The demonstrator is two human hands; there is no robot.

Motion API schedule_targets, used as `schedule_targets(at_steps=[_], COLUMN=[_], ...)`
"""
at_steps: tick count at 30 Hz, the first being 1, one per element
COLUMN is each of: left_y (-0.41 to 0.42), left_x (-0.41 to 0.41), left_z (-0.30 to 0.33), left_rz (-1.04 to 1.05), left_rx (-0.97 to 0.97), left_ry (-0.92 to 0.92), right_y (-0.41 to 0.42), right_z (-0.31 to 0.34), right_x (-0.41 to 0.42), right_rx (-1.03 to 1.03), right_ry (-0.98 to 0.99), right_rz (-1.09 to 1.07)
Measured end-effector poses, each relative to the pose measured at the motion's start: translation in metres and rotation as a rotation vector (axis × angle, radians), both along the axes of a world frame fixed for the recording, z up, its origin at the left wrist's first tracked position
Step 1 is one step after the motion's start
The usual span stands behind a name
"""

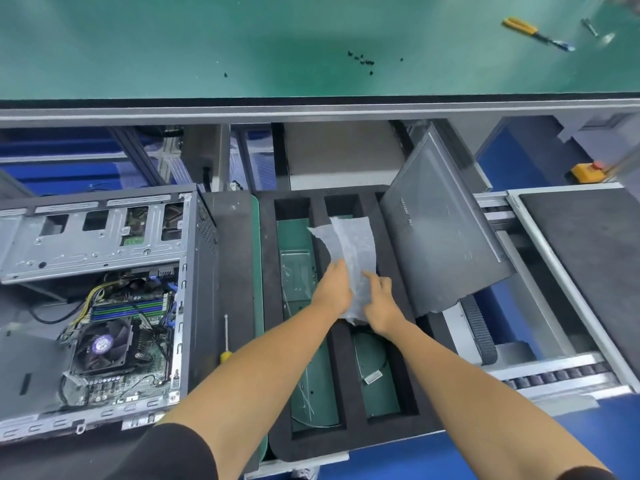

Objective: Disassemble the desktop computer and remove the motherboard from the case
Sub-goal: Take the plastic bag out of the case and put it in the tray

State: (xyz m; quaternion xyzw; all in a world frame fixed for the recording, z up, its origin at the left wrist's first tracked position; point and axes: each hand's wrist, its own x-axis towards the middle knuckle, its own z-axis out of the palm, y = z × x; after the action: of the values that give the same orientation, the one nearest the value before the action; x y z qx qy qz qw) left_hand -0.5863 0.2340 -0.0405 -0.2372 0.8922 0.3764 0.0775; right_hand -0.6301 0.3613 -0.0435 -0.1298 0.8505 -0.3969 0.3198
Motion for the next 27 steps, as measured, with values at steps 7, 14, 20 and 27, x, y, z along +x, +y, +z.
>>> schedule_targets(at_steps=[7,14,20,27], left_y=[0.027,0.021,0.024,0.057], left_x=[0.009,0.040,0.062,0.067], left_z=[-0.010,-0.024,-0.018,-0.009], left_rz=[-0.340,-0.364,-0.756,-0.959], left_rx=[-0.355,-0.257,-0.555,-0.698], left_ry=[-0.267,-0.086,-0.080,-0.289], right_y=[-0.005,0.012,0.011,0.028], right_z=[-0.004,-0.017,-0.010,0.001], right_x=[0.004,0.000,0.004,0.001], right_rx=[0.010,0.595,0.910,0.596], right_ry=[-0.402,-0.128,-0.178,-0.590], right_rz=[0.002,0.636,0.890,0.427])
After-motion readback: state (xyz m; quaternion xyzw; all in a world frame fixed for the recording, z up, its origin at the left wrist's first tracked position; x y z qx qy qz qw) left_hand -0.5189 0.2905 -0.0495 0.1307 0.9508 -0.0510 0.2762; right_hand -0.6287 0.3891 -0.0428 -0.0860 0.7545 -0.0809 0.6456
